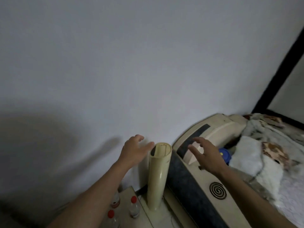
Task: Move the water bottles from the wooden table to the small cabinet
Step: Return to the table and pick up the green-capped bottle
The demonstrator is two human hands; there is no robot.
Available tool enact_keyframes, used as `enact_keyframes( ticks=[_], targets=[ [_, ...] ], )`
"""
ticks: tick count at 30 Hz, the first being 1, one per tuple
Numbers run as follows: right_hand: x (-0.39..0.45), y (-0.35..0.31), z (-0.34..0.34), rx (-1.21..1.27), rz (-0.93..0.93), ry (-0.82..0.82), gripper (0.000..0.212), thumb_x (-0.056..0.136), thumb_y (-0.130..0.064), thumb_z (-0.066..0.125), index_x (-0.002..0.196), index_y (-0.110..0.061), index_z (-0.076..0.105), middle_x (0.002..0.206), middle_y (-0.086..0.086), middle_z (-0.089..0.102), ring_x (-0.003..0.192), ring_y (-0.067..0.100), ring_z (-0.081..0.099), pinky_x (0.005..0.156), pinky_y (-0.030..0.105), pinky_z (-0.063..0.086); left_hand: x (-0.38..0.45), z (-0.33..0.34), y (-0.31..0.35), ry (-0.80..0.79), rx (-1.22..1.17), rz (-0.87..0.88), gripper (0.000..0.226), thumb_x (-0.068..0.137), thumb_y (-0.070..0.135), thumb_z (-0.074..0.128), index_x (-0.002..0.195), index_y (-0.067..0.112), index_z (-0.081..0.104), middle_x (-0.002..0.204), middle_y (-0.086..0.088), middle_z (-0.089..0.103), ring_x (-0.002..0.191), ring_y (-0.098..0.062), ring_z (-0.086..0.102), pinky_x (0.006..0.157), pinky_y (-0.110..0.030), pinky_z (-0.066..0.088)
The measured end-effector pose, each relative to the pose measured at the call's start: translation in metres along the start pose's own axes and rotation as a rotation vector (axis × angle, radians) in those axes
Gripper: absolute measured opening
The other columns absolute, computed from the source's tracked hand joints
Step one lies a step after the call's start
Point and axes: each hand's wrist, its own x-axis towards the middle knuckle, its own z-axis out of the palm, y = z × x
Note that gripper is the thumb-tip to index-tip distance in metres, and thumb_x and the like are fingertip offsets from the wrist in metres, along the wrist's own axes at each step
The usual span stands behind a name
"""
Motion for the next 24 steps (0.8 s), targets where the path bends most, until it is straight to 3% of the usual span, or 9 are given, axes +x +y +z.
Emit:
enact_keyframes(
  ticks=[6, 11, 17, 24],
  targets=[
    [-0.104, 0.008, -0.057, -0.164, 0.212, 0.137, 0.046, 0.093, -0.044, 0.056, 0.132, -0.019, 0.053, 0.13, 0.005, 0.058, 0.104, 0.011, 0.052, 0.086, 0.024, 0.039, -0.022, 0.053, 0.036, -0.217, -0.022, 0.22, 0.063, 0.085, 0.062, 0.061, 0.13, 0.019, 0.055, 0.128, 0.0, 0.059, 0.11, -0.015, 0.056, 0.094, -0.034, 0.049],
    [-0.181, 0.016, -0.094, -0.201, 0.362, 0.236, 0.047, 0.093, -0.048, 0.054, 0.132, -0.023, 0.052, 0.132, 0.005, 0.058, 0.111, 0.019, 0.057, 0.088, 0.03, 0.045, -0.061, 0.089, 0.081, -0.372, -0.051, 0.329, 0.071, 0.083, 0.064, 0.06, 0.135, 0.016, 0.053, 0.135, 0.0, 0.057, 0.12, -0.017, 0.055, 0.102, -0.039, 0.047],
    [-0.265, 0.031, -0.138, -0.191, 0.46, 0.374, 0.048, 0.093, -0.049, 0.052, 0.134, -0.023, 0.052, 0.14, 0.002, 0.054, 0.121, 0.018, 0.052, 0.098, 0.032, 0.044, -0.112, 0.135, 0.142, -0.452, -0.01, 0.464, 0.063, 0.085, 0.058, 0.064, 0.131, 0.015, 0.057, 0.132, -0.002, 0.058, 0.12, -0.02, 0.056, 0.098, -0.036, 0.047],
    [-0.384, 0.07, -0.198, -0.205, 0.584, 0.508, 0.047, 0.093, -0.052, 0.05, 0.133, -0.025, 0.051, 0.138, 0.001, 0.055, 0.119, 0.016, 0.054, 0.097, 0.034, 0.048, -0.205, 0.202, 0.21, -0.576, 0.016, 0.553, 0.058, 0.085, 0.059, 0.063, 0.126, 0.018, 0.058, 0.128, 0.003, 0.058, 0.116, -0.016, 0.056, 0.094, -0.034, 0.048]
  ],
)
